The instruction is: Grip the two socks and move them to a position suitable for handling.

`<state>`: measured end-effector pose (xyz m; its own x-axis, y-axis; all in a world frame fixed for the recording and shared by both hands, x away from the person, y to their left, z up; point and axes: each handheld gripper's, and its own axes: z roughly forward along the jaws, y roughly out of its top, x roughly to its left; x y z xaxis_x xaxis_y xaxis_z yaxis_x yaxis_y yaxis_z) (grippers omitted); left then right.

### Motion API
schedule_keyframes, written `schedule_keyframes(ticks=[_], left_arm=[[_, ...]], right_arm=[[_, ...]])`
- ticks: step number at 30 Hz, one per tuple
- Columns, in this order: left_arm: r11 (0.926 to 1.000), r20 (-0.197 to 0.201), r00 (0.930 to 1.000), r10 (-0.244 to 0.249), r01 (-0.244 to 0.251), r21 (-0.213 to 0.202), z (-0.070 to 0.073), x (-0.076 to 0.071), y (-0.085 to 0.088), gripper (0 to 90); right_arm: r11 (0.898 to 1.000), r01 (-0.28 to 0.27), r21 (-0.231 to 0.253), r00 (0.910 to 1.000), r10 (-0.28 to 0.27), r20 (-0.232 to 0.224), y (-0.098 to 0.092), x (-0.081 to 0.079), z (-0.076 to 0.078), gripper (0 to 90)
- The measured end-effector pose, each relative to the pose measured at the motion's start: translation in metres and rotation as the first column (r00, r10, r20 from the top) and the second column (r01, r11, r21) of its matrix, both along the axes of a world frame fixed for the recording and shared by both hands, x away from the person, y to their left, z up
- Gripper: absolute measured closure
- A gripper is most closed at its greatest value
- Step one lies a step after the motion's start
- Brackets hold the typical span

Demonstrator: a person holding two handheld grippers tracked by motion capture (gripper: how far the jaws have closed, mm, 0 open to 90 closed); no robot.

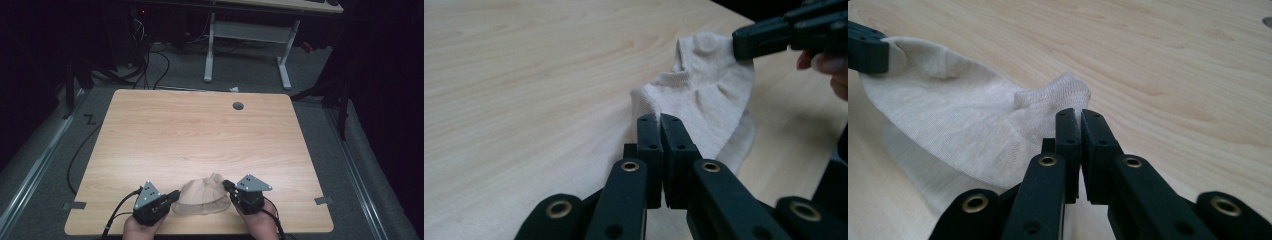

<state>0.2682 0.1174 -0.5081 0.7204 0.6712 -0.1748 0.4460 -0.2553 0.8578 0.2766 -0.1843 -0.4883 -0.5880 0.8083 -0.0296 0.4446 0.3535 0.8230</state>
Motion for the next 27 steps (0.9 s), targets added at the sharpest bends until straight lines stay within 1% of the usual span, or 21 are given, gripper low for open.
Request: schedule_keyframes(ticks=[1,3,4,5,6,7,8,9,10,11,12,13,15,16,20,23,25,26,27], left_arm=[[1.0000,0.000,1.0000,0.000,0.000,0.000,0.000,0.000,0.000,87.9],[1.0000,-0.020,0.9998,0.001,-0.001,0.004,-0.006,0.000,0.002,87.9],[0.9999,-0.029,0.9995,0.011,-0.011,0.000,-0.009,0.001,0.003,87.8],[0.9999,-0.040,0.9991,0.016,-0.016,-0.003,-0.012,0.001,0.005,87.8],[0.9997,-0.046,0.9987,0.022,-0.023,-0.009,-0.013,0.001,0.007,87.8],[0.9995,-0.045,0.9985,0.030,-0.030,-0.003,-0.015,0.001,0.008,87.8],[0.9994,-0.048,0.9983,0.033,-0.033,0.006,-0.016,0.001,0.009,87.7],[0.9995,-0.057,0.9979,0.032,-0.031,0.011,-0.017,0.001,0.011,87.6],[0.9990,-0.083,0.9959,0.035,-0.033,0.031,-0.020,0.001,0.011,87.6],[0.9983,-0.091,0.9951,0.039,-0.035,0.048,-0.021,0.002,0.011,87.6],[0.9983,-0.091,0.9951,0.039,-0.035,0.048,-0.021,0.002,0.011,87.5],[0.9978,-0.102,0.9941,0.037,-0.031,0.058,-0.022,0.002,0.010,87.5],[0.9959,-0.108,0.9935,0.037,-0.027,0.086,-0.023,0.003,0.008,87.4],[0.9928,-0.108,0.9933,0.039,-0.026,0.117,-0.024,0.004,0.007,87.1],[0.9915,-0.114,0.9927,0.039,-0.025,0.128,-0.025,0.006,0.005,87.1],[0.9895,-0.118,0.9921,0.041,-0.024,0.142,-0.023,0.012,0.004,87.1],[0.9873,-0.116,0.9922,0.046,-0.027,0.156,-0.023,0.019,0.003,87.1],[0.9841,-0.109,0.9929,0.049,-0.029,0.176,-0.022,0.027,0.002,87.1],[0.9832,-0.105,0.9930,0.054,-0.034,0.179,-0.022,0.031,0.002,87.1]], right_arm=[[1.000,0.000,0.000,1.0000,0.000,0.000,0.000,0.000,0.000,87.4],[1.000,-0.003,-0.002,1.0000,0.003,-0.002,0.000,-0.006,-0.002,87.3],[1.000,-0.005,-0.013,1.0000,0.005,-0.005,0.001,-0.010,-0.006,87.3],[1.000,-0.005,-0.013,1.0000,0.005,-0.005,0.001,-0.010,-0.006,87.3],[1.000,-0.011,-0.023,0.9998,0.011,-0.014,0.001,-0.012,-0.011,87.4],[1.000,-0.011,-0.023,0.9998,0.011,-0.014,0.001,-0.012,-0.011,87.4],[0.999,-0.015,-0.029,0.9994,0.014,-0.033,0.002,-0.013,-0.016,87.3],[0.999,-0.017,-0.034,0.9991,0.016,-0.039,0.002,-0.013,-0.018,87.3],[0.999,-0.021,-0.040,0.9986,0.019,-0.050,0.002,-0.014,-0.020,87.3],[0.999,-0.025,-0.048,0.9983,0.023,-0.053,0.003,-0.013,-0.022,87.3],[0.999,-0.025,-0.048,0.9983,0.023,-0.053,0.003,-0.013,-0.022,87.3],[0.998,-0.029,-0.058,0.9977,0.025,-0.062,0.004,-0.014,-0.024,87.2],[0.997,-0.037,-0.068,0.9969,0.032,-0.072,0.005,-0.013,-0.027,87.2],[0.996,-0.038,-0.080,0.9962,0.032,-0.081,0.006,-0.011,-0.031,87.1],[0.996,-0.040,-0.082,0.9946,0.031,-0.098,0.005,-0.009,-0.037,87.1],[0.996,-0.033,-0.080,0.9942,0.025,-0.105,0.005,-0.006,-0.038,87.2],[0.997,-0.033,-0.076,0.9939,0.024,-0.108,0.005,-0.004,-0.039,87.2],[0.997,-0.029,-0.074,0.9938,0.021,-0.110,0.007,0.000,-0.039,87.2],[0.997,-0.031,-0.075,0.9939,0.023,-0.108,0.008,0.002,-0.039,87.1]])
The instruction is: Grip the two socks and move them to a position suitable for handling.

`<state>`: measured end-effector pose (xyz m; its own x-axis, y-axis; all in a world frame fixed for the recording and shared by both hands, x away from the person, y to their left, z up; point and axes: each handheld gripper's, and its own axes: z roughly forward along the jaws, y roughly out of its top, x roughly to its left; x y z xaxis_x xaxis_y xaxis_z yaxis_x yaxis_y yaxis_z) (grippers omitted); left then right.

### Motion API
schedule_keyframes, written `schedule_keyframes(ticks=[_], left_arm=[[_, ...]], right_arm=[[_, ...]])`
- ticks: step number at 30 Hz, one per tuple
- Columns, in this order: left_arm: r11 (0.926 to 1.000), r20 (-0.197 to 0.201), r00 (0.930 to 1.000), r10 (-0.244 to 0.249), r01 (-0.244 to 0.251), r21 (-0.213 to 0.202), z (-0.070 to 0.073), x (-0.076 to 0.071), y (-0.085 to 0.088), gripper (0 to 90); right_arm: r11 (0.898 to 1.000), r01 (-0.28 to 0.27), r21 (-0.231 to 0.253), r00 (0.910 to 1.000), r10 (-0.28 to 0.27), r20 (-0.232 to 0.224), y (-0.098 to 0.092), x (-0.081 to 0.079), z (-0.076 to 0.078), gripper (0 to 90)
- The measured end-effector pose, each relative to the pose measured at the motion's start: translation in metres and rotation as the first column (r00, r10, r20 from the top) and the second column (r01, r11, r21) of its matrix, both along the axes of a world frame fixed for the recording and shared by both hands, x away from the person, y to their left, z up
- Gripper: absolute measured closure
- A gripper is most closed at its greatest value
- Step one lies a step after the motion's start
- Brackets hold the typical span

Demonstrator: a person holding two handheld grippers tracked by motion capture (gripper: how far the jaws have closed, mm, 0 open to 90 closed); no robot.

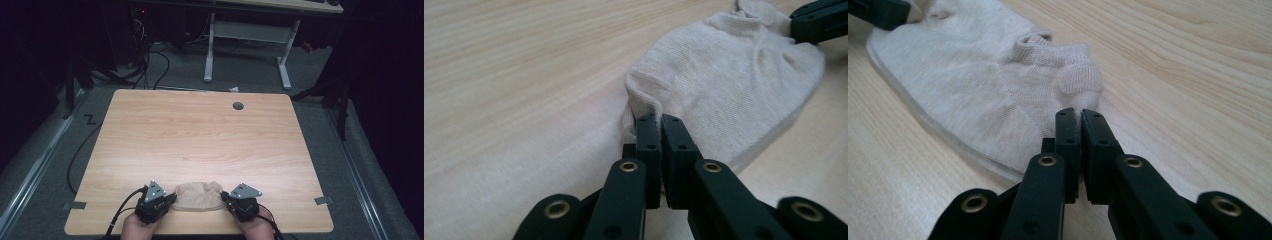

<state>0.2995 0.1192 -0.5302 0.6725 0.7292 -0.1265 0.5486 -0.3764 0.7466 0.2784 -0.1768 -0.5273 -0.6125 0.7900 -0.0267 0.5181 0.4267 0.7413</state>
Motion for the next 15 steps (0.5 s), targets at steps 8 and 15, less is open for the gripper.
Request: schedule_keyframes(ticks=[8,15], left_arm=[[0.9989,0.020,0.9991,0.037,-0.037,0.028,0.000,0.039,-0.001,87.1],[0.9982,0.048,0.9980,0.042,-0.044,0.042,-0.001,0.063,-0.004,87.2]], right_arm=[[1.000,0.014,-0.004,0.9999,-0.014,0.003,0.009,0.029,0.000,87.0],[0.998,0.052,0.029,0.9985,-0.053,0.012,0.006,0.048,-0.004,87.0]])
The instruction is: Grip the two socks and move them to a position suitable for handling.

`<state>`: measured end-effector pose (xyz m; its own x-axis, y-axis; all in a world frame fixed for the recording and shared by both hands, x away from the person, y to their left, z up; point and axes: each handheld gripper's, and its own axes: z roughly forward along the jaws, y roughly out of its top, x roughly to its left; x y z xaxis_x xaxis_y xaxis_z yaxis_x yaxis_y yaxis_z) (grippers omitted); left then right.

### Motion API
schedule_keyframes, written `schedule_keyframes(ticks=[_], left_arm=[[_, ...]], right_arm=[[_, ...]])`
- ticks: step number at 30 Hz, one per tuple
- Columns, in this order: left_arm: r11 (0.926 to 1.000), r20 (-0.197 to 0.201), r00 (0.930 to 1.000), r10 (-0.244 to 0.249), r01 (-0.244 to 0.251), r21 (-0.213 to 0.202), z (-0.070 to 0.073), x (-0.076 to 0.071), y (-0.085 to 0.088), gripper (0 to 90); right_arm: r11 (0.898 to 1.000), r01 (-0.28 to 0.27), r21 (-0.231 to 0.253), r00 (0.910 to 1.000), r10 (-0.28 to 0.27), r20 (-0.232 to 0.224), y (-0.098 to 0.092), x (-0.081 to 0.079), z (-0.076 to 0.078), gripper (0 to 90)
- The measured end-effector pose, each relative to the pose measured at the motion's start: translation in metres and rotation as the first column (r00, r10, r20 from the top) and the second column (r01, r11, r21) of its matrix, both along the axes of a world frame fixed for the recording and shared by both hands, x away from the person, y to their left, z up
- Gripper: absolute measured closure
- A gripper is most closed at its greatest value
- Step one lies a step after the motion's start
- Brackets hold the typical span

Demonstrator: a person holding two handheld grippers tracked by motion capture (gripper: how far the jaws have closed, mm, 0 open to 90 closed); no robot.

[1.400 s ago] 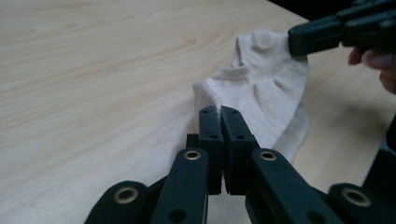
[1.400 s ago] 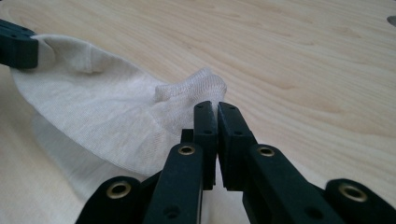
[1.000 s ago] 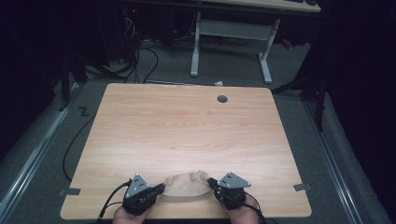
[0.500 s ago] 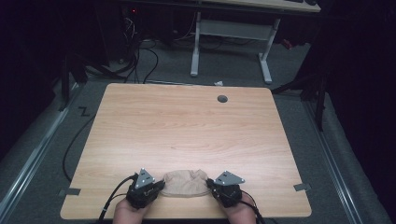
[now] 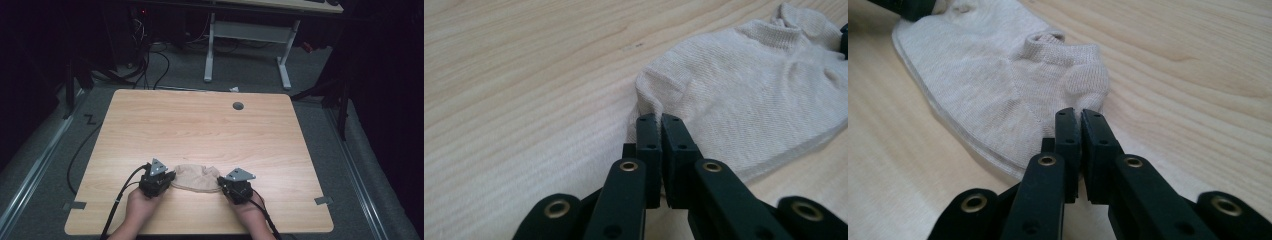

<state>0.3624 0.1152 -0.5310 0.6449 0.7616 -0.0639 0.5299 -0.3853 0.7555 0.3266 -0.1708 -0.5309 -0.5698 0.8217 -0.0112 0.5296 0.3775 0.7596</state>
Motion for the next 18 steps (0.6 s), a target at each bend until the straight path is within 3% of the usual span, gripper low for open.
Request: schedule_keyframes(ticks=[8,11,18], left_arm=[[0.9998,0.031,0.9994,0.015,-0.014,-0.014,0.004,0.003,-0.003,87.5],[0.9989,0.048,0.9987,0.017,-0.015,-0.045,0.015,-0.001,0.001,87.6],[0.9978,0.064,0.9979,0.009,-0.005,-0.066,0.022,-0.008,0.003,87.6]], right_arm=[[1.000,0.017,-0.013,0.9999,-0.017,0.002,-0.002,0.009,0.002,87.2],[1.000,0.023,0.004,0.9995,-0.023,0.021,-0.005,0.008,0.008,87.1],[0.999,0.023,0.027,0.9983,-0.024,0.053,-0.008,0.002,0.016,87.1]])
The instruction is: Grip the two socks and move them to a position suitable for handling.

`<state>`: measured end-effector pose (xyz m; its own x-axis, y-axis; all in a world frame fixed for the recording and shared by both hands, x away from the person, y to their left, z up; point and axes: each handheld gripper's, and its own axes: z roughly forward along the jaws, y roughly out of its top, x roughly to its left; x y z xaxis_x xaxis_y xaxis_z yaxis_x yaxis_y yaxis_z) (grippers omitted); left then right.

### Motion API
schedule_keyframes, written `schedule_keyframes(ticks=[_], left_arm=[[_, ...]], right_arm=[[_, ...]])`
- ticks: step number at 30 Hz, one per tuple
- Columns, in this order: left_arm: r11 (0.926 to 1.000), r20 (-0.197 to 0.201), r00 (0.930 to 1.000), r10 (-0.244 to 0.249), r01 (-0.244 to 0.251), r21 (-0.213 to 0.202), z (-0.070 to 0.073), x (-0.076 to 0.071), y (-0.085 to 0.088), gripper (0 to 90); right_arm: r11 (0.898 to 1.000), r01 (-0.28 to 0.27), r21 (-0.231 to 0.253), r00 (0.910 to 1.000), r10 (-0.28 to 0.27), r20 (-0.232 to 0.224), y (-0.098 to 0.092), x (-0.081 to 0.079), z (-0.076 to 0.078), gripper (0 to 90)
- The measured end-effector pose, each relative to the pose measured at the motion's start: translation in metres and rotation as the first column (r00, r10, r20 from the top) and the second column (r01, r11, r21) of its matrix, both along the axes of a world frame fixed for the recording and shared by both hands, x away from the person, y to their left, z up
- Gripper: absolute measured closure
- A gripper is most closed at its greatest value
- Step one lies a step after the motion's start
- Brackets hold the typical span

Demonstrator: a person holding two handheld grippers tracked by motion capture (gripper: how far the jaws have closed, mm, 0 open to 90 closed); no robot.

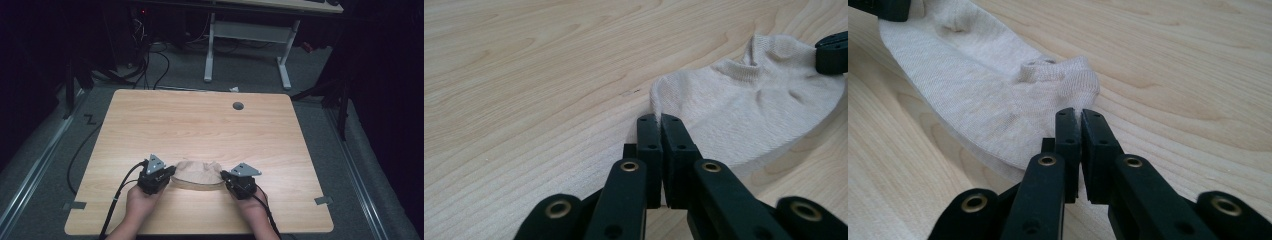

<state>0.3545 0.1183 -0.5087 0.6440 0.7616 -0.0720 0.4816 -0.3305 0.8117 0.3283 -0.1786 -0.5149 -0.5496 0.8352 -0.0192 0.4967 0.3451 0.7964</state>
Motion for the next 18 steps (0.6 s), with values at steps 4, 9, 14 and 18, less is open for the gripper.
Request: schedule_keyframes(ticks=[4,9,14,18], left_arm=[[0.9999,-0.001,1.0000,0.004,-0.004,0.012,-0.005,0.000,0.001,87.5],[0.9990,-0.010,1.0000,0.001,-0.001,0.045,-0.012,0.003,-0.002,87.4],[0.9977,-0.026,0.9996,0.009,-0.007,0.068,-0.018,0.006,-0.003,86.2],[0.9970,-0.034,0.9994,0.009,-0.006,0.078,-0.020,0.006,-0.004,84.8]], right_arm=[[1.000,-0.008,-0.004,0.9999,0.008,0.015,0.000,-0.004,0.002,87.1],[1.000,-0.009,-0.015,1.0000,0.009,0.004,0.001,-0.002,-0.001,87.1],[0.999,-0.016,-0.040,0.9997,0.015,-0.021,0.002,0.001,-0.006,87.1],[0.999,-0.012,-0.053,0.9994,0.010,-0.034,0.003,0.002,-0.008,87.1]])
